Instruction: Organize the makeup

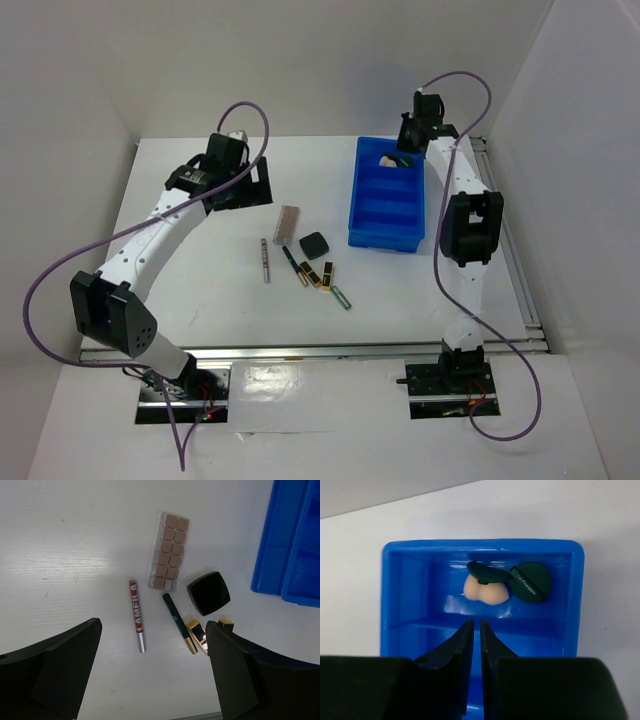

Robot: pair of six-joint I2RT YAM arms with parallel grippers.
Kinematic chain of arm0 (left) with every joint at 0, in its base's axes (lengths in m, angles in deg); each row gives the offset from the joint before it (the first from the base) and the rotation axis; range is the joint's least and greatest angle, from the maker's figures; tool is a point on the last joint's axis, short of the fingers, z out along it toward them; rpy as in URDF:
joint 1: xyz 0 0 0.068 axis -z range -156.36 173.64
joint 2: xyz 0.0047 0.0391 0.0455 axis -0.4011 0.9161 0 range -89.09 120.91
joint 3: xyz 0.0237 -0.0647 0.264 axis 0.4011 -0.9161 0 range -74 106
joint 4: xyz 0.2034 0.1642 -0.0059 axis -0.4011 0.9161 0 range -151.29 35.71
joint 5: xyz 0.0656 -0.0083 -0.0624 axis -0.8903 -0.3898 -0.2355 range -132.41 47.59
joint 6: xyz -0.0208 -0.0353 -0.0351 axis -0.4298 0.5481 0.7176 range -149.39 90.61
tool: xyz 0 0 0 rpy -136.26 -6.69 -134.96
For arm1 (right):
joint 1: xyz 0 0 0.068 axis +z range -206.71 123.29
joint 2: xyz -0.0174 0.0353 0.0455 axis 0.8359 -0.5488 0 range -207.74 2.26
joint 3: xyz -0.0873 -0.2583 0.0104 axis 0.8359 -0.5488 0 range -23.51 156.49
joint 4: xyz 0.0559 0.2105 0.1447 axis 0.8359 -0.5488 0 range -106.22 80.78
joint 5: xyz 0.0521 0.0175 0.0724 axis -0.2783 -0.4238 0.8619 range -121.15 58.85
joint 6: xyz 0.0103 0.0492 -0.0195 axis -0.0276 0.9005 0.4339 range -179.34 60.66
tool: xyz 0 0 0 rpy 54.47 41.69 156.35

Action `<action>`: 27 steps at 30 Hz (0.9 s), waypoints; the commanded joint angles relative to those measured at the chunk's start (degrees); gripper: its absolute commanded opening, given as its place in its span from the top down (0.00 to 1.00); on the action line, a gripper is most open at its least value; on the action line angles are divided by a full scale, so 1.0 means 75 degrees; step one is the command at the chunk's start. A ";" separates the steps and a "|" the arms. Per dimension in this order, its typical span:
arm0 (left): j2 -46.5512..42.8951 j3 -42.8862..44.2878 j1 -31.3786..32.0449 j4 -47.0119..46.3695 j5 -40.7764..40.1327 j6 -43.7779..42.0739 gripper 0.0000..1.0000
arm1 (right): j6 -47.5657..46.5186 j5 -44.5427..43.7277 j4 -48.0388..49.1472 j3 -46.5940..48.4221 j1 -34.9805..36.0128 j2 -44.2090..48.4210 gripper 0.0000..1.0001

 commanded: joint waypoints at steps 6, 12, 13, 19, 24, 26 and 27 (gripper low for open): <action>0.0514 0.0721 0.0016 -0.0127 -0.0337 -0.0173 0.01 | -0.0762 -0.0278 0.0844 -0.1796 0.1538 0.2881 0.25; 0.0187 0.0348 0.0016 -0.0209 -0.0643 -0.0361 0.01 | -0.0740 0.0107 0.0996 -0.3497 0.2711 0.3749 0.24; 0.0186 0.0265 0.0016 -0.0209 -0.0724 -0.0361 0.01 | -0.0541 0.0107 0.1125 -0.3836 0.2781 0.3867 0.25; -0.0165 0.0170 0.0016 -0.0385 -0.0795 -0.0431 0.01 | 0.0047 0.1162 0.0917 -0.5268 0.3156 0.4232 0.21; -0.0165 0.0101 0.0016 -0.0398 -0.0245 -0.0268 0.01 | 0.0047 0.0857 0.0751 -0.6251 0.3778 0.4314 0.26; -0.0165 0.0100 0.0016 -0.0327 -0.0115 -0.0267 0.01 | 0.0047 0.0857 0.0751 -0.6324 0.3895 0.4314 0.29; -0.0084 0.0100 0.0016 -0.0245 -0.0115 -0.0116 0.01 | 0.0047 0.0857 0.0751 -0.6394 0.3988 0.4314 0.29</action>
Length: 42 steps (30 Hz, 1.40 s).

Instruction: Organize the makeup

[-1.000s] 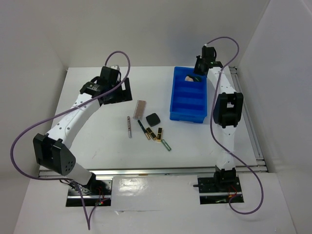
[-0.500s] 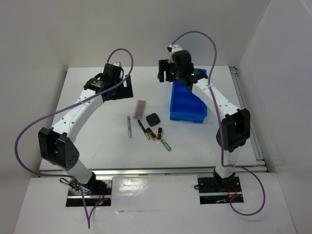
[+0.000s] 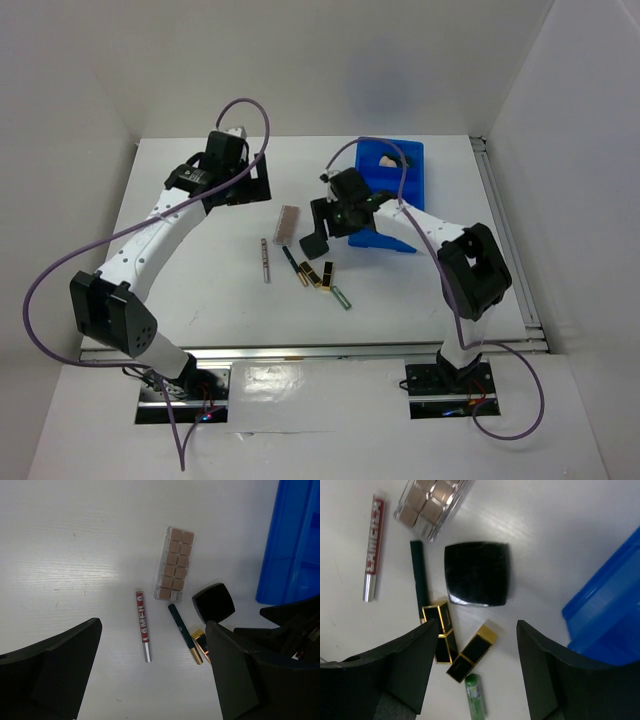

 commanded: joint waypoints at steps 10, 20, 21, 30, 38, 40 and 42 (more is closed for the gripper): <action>-0.0300 -0.0358 0.0016 0.0059 0.0155 0.0206 0.01 | -0.0536 -0.0533 -0.0267 0.0840 0.1020 -0.1046 0.00; -0.0768 -0.0604 0.0016 -0.0011 -0.0360 -0.0016 0.01 | -0.0829 -0.1973 -0.0419 0.1907 0.1325 -0.2196 0.00; -0.0850 -0.0710 0.0016 -0.0011 -0.0476 -0.0016 0.01 | -0.0899 -0.2044 -0.0420 0.1977 0.1407 -0.2312 0.00; -0.1084 -0.1039 0.0016 -0.0082 -0.0478 -0.0016 0.01 | -0.0900 -0.2595 -0.0490 0.1779 0.1560 -0.2489 0.00; -0.1085 -0.1109 0.0016 -0.0152 -0.0478 -0.0016 0.01 | -0.1087 -0.2279 -0.0409 0.1626 0.1490 -0.2735 0.00; -0.1085 -0.1109 0.0016 -0.0152 -0.0478 -0.0016 0.01 | -0.1087 -0.2209 -0.0408 0.1626 0.1490 -0.2735 0.08; -0.1085 -0.1109 0.0016 -0.0152 -0.0478 -0.0016 0.01 | -0.1017 -0.2209 -0.0245 0.1556 0.1490 -0.2665 0.16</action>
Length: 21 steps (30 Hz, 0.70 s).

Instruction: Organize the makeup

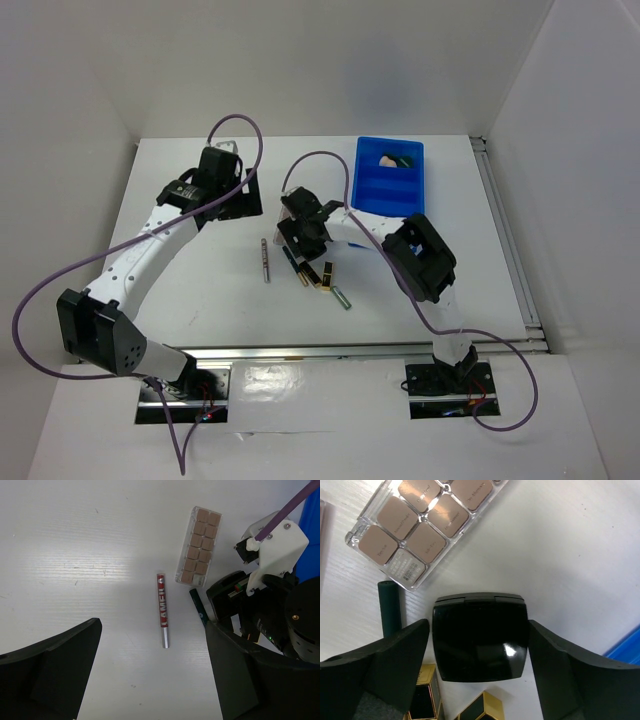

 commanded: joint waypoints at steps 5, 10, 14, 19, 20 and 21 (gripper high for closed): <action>-0.0082 0.0060 0.0016 -0.0199 -0.0096 -0.0022 0.01 | 0.0021 0.0073 0.0141 -0.0161 -0.0158 0.0005 0.32; 0.0001 0.0294 0.0016 -0.0199 -0.0096 -0.0022 0.01 | 0.0021 0.0144 0.0048 0.0377 -0.0310 0.0240 0.41; 0.0071 0.0494 0.0016 -0.0047 -0.0318 -0.0092 0.01 | -0.0049 0.0214 -0.0022 0.1267 -0.0463 0.0381 0.42; -0.0186 0.0822 0.0016 0.0024 -0.0634 0.0072 0.01 | 0.0091 -0.0101 -0.0455 0.2940 -0.0942 0.0229 0.43; -0.0268 0.0822 0.0016 -0.0057 -0.0635 0.0072 0.01 | 0.0091 -0.0184 -0.0456 0.3130 -0.1047 0.0147 0.43; -0.0420 0.0822 0.0016 -0.0058 -0.0728 0.0072 0.01 | 0.0277 -0.0254 -0.0561 0.3295 -0.1292 0.0147 0.44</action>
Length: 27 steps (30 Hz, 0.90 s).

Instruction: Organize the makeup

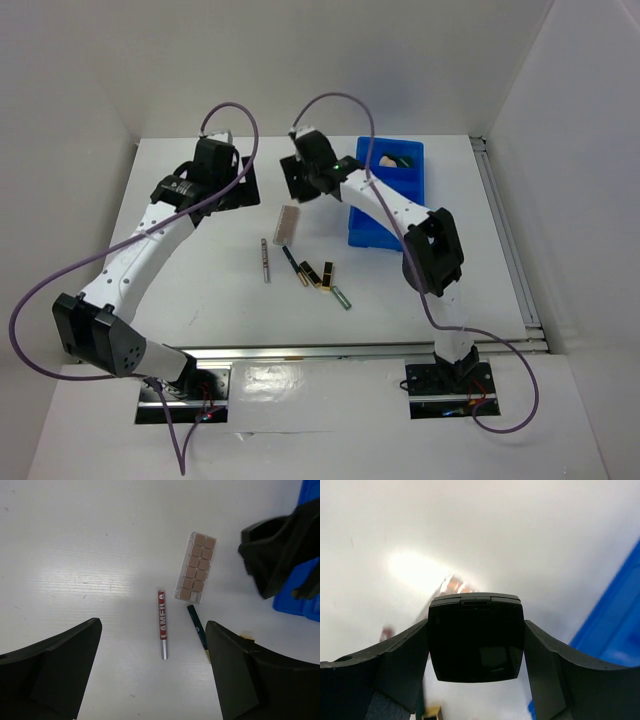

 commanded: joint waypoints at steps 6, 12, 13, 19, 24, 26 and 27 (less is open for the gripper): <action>-0.0574 0.0353 0.0016 -0.0193 -0.0420 0.0069 0.01 | 0.0911 -0.0559 -0.0636 0.1265 -0.1634 -0.0041 0.45; -0.0574 0.0353 0.0016 -0.0122 -0.0420 0.0138 0.01 | 0.1299 -0.0371 -0.0496 0.1007 -0.2771 -0.0041 0.46; -0.0504 0.0353 0.0016 -0.0041 -0.0420 0.0139 0.01 | 0.1299 -0.0452 -0.0496 0.1007 -0.2877 -0.0122 0.46; -0.0503 0.0353 0.0016 0.0029 -0.0420 0.0209 0.01 | 0.1299 -0.0371 -0.0835 0.1265 -0.3533 -0.0720 0.46; -0.0503 0.0353 0.0016 0.0100 -0.0420 0.0279 0.01 | 0.1380 -0.0184 -0.0836 0.1183 -0.3698 -0.0873 0.46; -0.0503 0.0353 0.0016 0.0100 -0.0420 0.0280 0.01 | 0.1381 -0.0114 -0.0743 0.1101 -0.3698 -0.1036 0.46; -0.0503 0.0353 0.0016 0.0100 -0.0420 0.0280 0.01 | 0.1450 -0.0113 -0.0743 0.1101 -0.3780 -0.1037 0.46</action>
